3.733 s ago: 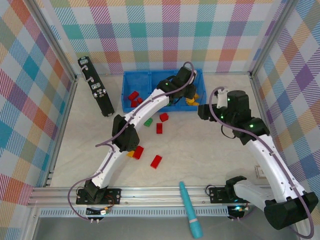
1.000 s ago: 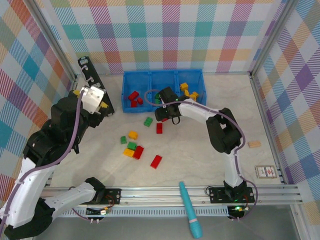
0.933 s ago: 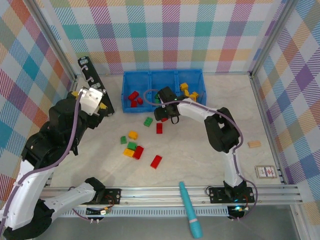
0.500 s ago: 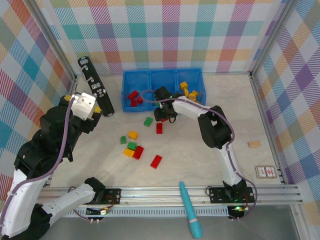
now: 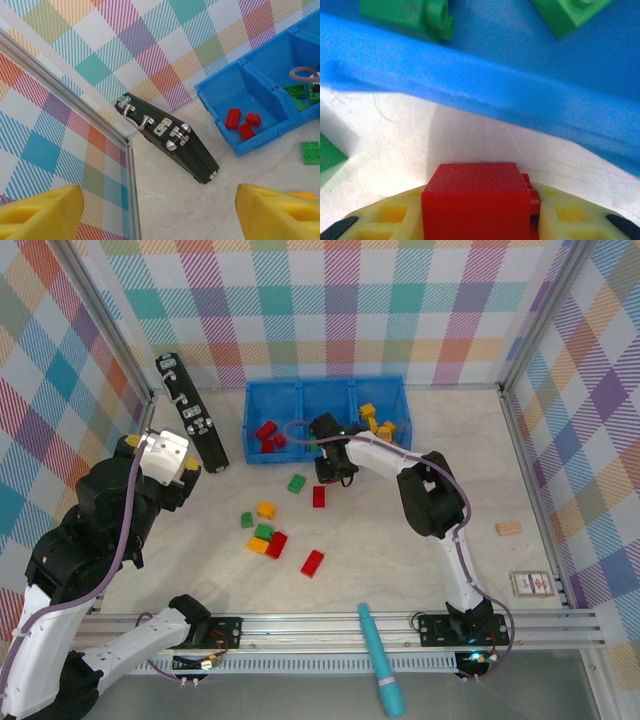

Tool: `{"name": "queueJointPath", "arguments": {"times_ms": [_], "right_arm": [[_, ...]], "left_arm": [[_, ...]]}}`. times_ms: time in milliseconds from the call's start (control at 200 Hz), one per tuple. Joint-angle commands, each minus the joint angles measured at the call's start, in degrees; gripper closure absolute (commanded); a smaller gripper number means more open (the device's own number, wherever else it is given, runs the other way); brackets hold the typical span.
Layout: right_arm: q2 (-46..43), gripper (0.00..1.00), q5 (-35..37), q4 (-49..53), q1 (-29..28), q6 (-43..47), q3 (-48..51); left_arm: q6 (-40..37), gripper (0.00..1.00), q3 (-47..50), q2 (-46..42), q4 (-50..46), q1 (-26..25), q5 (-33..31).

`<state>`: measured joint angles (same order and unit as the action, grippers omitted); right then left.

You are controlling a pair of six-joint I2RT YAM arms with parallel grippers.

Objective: Sort the legos into containers by color
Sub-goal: Pick up the lego from the center of the table.

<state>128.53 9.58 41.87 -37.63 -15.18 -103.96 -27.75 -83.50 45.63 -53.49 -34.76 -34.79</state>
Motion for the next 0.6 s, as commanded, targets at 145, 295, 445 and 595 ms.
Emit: {"name": "queueJointPath", "arguments": {"times_ms": [145, 295, 445, 595], "right_arm": [[-6.58, 0.67, 2.98, 7.09, -1.66, 7.24, -14.28], [-3.20, 0.67, 3.51, 6.99, -2.01, 12.34, -26.59], [2.05, 0.66, 2.69, 1.75, -2.87, 18.24, -35.40], [7.21, 0.65, 1.29, -6.71, -3.55, 20.32, -39.02]], "left_arm": [[1.93, 0.21, 0.91, -0.43, -1.85, 0.40, -1.25], [3.86, 0.21, 0.49, -0.55, -3.56, 0.40, -1.12], [4.71, 0.20, 0.59, -1.62, -4.40, 0.40, -2.39], [4.98, 0.20, 0.73, -2.21, -4.93, 0.40, -3.16]]}}
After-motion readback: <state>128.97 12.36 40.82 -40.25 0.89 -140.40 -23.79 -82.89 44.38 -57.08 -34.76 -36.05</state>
